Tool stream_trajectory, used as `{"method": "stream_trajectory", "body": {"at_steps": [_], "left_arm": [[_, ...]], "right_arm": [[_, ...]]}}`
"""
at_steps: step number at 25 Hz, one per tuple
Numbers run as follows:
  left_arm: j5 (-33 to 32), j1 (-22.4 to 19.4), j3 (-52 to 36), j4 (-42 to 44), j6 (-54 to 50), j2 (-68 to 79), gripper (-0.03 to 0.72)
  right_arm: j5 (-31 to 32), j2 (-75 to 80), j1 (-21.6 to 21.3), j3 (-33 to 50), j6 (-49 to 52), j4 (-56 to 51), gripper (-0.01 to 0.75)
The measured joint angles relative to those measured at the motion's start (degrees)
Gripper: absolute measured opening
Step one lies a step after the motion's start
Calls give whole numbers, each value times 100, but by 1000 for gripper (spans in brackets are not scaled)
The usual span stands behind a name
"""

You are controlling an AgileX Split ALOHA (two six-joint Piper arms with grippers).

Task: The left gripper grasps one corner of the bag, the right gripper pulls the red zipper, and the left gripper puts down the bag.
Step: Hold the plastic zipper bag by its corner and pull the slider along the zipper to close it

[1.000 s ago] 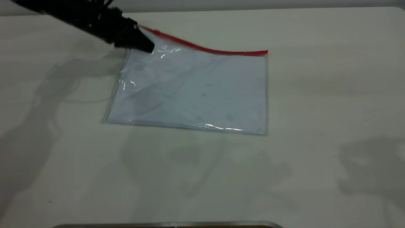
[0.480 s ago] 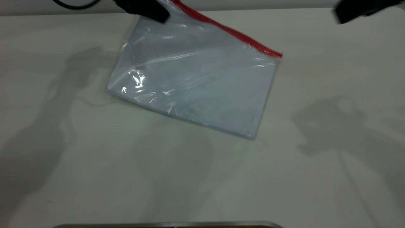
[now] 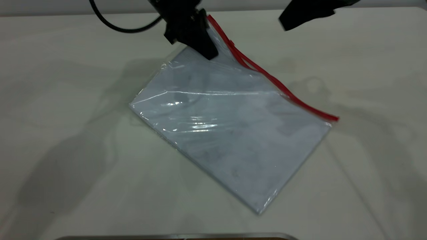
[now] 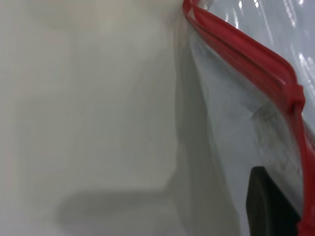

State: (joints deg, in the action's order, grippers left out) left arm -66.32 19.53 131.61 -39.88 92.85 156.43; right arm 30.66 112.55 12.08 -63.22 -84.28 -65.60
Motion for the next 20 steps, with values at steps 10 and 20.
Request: {"method": "stream_trajectory", "body": {"at_steps": [10,20], "left_arm": [[-39,272,0,-11,1048,0,53],[-57,305,0,-583,1093,0,53]], "right_arm": [[497,768,0,-62,-2199,-2088,561],[724,1268,0,-99,-2585,-2761,560]]}}
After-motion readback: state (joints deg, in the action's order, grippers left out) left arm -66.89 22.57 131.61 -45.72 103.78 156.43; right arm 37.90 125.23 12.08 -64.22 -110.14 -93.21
